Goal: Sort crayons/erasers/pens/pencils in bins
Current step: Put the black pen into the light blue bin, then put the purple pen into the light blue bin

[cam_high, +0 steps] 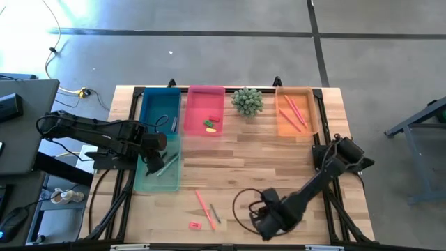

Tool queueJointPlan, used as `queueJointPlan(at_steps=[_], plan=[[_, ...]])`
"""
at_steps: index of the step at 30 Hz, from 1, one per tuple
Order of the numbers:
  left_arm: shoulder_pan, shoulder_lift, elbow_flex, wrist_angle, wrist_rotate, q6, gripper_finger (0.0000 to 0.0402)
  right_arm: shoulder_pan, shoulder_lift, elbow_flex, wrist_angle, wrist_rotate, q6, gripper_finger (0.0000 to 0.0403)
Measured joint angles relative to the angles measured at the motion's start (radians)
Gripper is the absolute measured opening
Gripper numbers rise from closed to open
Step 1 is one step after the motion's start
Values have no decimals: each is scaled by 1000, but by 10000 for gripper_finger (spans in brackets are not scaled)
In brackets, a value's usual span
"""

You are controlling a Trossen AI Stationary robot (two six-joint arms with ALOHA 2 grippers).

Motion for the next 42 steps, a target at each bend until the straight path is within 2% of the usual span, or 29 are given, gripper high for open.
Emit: queueJointPlan(at_steps=[12, 15, 21, 34, 42], plan=[[0, 0, 0, 0, 25, -70, 143, 141, 0, 0, -26, 1, 239, 139], [0, 0, 0, -1, 72, -71, 144, 167, 0, 0, -42, 1, 293, 139], [0, 0, 7, -5, 131, -115, 136, 188, 0, 0, -50, -2, 299, 139], [0, 0, 218, 21, 94, -124, 135, 188, 47, 0, -70, -34, 303, 139], [0, 0, 254, 50, 59, -125, 135, 200, 77, 0, -66, -56, 302, 139]])
